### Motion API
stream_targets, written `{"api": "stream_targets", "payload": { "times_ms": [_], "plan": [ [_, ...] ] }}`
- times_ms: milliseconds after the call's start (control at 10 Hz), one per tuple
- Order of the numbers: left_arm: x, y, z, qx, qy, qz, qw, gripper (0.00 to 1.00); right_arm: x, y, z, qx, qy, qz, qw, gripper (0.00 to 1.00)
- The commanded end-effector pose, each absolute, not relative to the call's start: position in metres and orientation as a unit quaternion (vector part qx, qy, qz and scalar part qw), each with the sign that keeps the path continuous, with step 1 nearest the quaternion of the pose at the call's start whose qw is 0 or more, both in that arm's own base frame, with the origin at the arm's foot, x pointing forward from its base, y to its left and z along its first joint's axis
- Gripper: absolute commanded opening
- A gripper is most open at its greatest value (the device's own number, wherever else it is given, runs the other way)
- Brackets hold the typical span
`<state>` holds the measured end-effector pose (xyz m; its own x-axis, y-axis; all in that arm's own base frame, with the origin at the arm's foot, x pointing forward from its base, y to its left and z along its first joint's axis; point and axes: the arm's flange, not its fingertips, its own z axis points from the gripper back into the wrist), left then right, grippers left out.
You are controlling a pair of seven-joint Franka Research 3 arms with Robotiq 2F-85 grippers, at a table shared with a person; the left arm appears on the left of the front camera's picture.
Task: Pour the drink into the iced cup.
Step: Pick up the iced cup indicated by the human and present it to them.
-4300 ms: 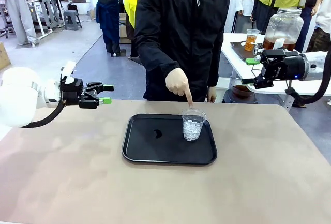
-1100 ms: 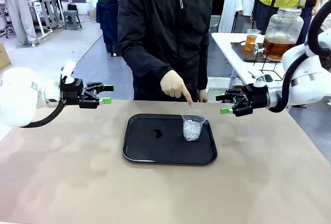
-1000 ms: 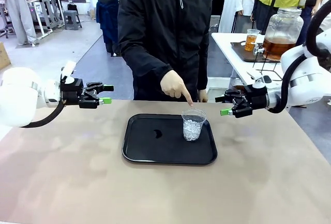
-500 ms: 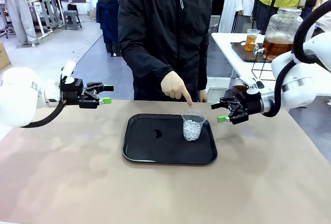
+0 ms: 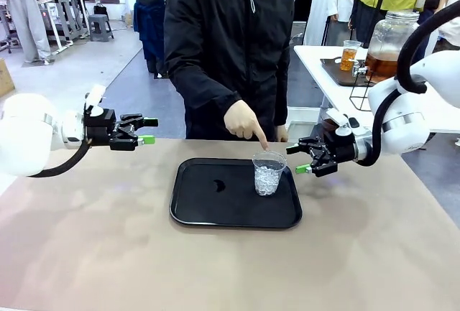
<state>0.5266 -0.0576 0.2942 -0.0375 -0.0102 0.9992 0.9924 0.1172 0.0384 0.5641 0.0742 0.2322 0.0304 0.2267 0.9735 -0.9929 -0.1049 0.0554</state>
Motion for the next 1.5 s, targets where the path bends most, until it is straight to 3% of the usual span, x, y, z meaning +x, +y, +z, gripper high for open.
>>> {"api": "stream_targets", "payload": {
  "times_ms": [0,1400],
  "plan": [
    [0.528,-0.058,0.297,-0.460,-0.536,-0.479,0.521,1.00,0.572,0.085,0.227,0.484,-0.410,0.572,0.520,1.00],
    [0.528,-0.058,0.297,-0.460,-0.536,-0.479,0.521,1.00,0.562,0.122,0.215,0.514,-0.371,0.592,0.498,1.00]
  ]
}}
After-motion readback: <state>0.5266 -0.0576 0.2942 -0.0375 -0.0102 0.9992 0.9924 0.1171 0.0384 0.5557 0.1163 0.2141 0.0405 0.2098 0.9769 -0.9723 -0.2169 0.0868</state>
